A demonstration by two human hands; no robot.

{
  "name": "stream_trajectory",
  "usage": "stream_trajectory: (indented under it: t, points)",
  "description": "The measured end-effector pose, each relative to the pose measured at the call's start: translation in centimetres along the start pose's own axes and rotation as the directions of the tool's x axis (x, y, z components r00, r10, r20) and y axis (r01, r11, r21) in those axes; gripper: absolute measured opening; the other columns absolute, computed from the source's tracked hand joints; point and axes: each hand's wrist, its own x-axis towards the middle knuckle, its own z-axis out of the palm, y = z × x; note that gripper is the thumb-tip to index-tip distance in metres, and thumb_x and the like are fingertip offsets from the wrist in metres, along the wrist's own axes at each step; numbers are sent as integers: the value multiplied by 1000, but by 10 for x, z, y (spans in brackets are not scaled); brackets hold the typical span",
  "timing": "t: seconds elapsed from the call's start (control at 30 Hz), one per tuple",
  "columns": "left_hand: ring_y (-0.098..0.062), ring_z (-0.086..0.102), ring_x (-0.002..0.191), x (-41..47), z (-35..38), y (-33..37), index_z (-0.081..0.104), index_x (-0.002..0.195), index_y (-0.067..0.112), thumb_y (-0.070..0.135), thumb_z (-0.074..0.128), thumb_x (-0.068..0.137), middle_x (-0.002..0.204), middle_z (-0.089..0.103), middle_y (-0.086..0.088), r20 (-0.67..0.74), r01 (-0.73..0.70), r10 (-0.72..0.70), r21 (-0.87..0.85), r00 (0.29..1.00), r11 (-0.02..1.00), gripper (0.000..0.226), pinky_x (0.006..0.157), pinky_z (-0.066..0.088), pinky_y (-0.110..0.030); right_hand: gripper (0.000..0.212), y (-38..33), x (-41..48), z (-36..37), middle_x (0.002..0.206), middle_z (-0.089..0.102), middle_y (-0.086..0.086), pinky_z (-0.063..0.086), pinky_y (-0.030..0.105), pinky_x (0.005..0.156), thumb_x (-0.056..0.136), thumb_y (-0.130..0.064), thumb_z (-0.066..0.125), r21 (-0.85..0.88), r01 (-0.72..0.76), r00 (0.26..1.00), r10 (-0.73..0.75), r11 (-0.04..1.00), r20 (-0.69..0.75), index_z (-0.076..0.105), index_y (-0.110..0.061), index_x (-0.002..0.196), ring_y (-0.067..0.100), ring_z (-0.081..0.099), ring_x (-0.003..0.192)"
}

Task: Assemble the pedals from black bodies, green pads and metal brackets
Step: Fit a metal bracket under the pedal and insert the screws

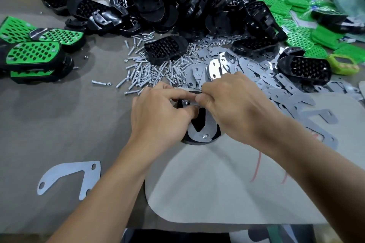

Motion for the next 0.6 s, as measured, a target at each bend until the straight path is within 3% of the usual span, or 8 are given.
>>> stream_trajectory:
  t: [0.07,0.13,0.2,0.27,0.37,0.53,0.6]
  points:
    - [-10,51,85,0,0,0,58,70,79,60,69,60,90,48,35,4,9,-9,-8,1000,1000,24,76,36,-35,39,10,-1,1,53,43,-2,23,33,53,101,-26,49,168,-80,996,87,983,-32,42,-19,63,21,42,55]
    - [-10,52,85,0,1,0,58,71,80,59,70,59,90,49,36,-1,14,-14,-24,1000,1000,27,77,37,-35,20,18,-5,3,54,50,-2,35,28,54,92,-19,58,325,-140,985,165,935,-50,58,-20,72,17,46,57]
    - [-10,53,85,0,1,-1,59,73,79,58,70,59,89,49,35,-4,14,-14,-30,1000,999,28,79,41,-37,8,16,-8,3,57,57,-7,39,18,56,86,-18,67,371,-142,982,177,918,-60,66,-24,81,14,50,63]
    - [-11,54,87,0,1,-1,59,74,79,58,70,59,89,52,31,-4,13,-13,-29,1000,1000,28,82,45,-39,8,14,-8,5,61,62,-7,38,17,56,86,-22,72,383,-139,983,175,913,-61,66,-24,81,14,51,65]
    - [-13,57,91,0,2,-1,58,74,80,60,70,59,86,57,20,-11,15,-15,-24,1000,1000,28,86,49,-43,10,13,-6,5,64,64,-2,36,20,56,89,-26,70,335,-139,986,161,932,-39,66,-22,81,11,51,65]
    - [-16,55,88,0,2,-2,59,71,78,58,70,60,84,53,23,-3,17,-17,-25,1000,1000,25,79,45,-40,11,6,0,-6,71,57,5,38,37,67,91,-15,61,156,-69,997,63,985,39,63,-16,81,25,51,71]
    - [-15,54,87,0,2,-1,56,71,80,59,70,59,88,51,30,-1,13,-13,-24,1000,1000,28,77,42,-37,13,6,3,-13,70,56,2,38,38,67,92,-17,57,98,-4,998,-2,995,56,65,-19,82,24,51,71]
